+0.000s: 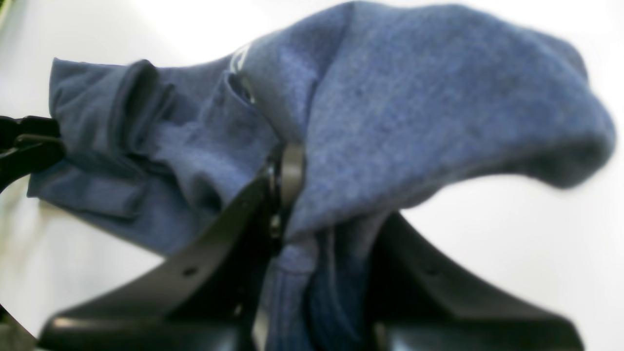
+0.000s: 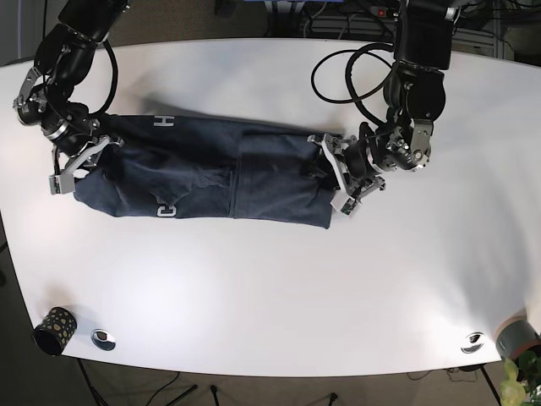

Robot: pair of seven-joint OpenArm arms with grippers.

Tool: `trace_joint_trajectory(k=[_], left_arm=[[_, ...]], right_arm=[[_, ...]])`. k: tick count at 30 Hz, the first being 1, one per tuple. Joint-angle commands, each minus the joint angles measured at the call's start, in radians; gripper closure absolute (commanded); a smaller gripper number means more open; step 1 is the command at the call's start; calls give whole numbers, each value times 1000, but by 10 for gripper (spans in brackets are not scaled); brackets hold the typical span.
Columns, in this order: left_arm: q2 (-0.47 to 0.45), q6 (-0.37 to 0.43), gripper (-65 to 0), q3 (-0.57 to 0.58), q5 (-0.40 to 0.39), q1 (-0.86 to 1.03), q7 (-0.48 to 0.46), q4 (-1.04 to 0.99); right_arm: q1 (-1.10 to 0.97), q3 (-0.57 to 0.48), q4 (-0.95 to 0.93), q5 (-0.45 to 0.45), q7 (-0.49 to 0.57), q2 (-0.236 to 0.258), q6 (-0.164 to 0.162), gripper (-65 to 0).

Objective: Fold the T-shirt properly
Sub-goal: 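Fold both strip ends inward toward each other with both grippers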

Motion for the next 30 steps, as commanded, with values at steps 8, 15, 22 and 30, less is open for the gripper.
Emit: trace_joint_trajectory(k=[8, 15, 22, 30], left_arm=[[109, -3, -286, 9, 5, -7, 29, 3], [126, -1, -286, 91, 5, -13, 29, -52], [127, -1, -286, 91, 3, -10, 27, -60], [127, -1, -286, 87, -3, -6, 27, -59]], right_arm=[[-3, -124, 223, 36, 19, 9, 18, -5], [4, -259, 269, 30, 19, -54, 20, -6], [38, -374, 197, 24, 22, -109, 16, -6], [144, -500, 23, -90, 27, -118, 10, -8]])
